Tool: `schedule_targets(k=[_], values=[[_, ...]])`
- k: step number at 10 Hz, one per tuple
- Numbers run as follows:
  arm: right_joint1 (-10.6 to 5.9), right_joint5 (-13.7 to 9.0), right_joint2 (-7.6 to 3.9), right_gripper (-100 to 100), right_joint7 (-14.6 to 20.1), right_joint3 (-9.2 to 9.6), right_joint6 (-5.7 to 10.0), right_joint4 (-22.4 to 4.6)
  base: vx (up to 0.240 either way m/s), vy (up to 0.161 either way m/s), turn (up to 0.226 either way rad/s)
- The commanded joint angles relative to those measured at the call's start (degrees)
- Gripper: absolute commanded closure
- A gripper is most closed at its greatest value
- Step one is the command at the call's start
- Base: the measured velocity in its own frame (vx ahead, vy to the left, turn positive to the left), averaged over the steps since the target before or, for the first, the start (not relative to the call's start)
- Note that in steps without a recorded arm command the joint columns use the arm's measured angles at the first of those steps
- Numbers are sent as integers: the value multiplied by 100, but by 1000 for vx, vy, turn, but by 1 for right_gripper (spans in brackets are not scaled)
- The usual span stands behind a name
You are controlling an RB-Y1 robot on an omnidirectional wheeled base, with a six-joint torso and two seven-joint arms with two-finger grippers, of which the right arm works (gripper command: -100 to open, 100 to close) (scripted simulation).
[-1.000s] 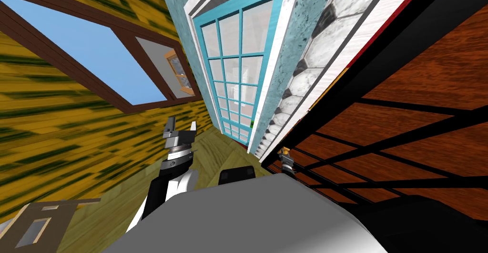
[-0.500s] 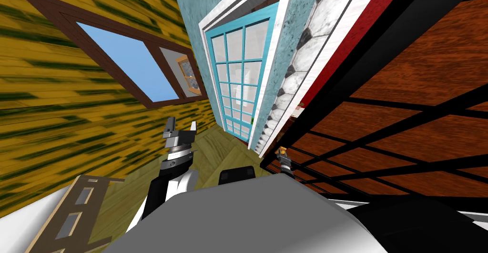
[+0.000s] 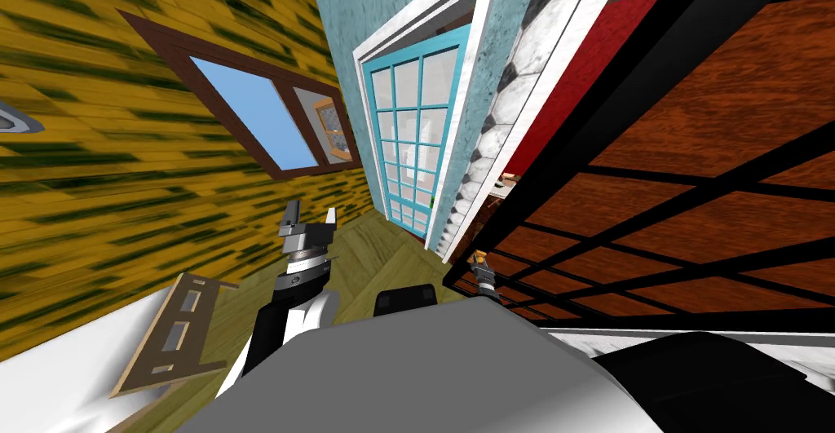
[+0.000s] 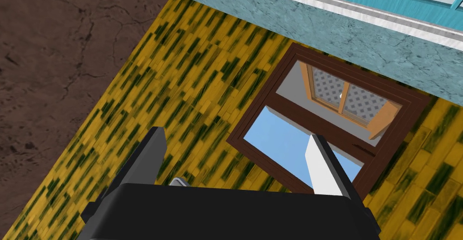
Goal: Pull the door open
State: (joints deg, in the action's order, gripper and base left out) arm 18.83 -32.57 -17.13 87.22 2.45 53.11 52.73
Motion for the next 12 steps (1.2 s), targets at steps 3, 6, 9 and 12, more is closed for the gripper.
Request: schedule_targets(k=[3, 6, 9, 12], values=[[152, 222, -142, 100, 208, 336, 124, 118, -259, 9, 74], [216, 310, -194, 100, 285, 478, 186, 122, -201, -3, 60], [327, 442, -317, 100, 433, 679, 349, 154, -219, -14, 76], [461, 600, -466, 100, 612, 922, 545, 193, -248, -26, 84]])
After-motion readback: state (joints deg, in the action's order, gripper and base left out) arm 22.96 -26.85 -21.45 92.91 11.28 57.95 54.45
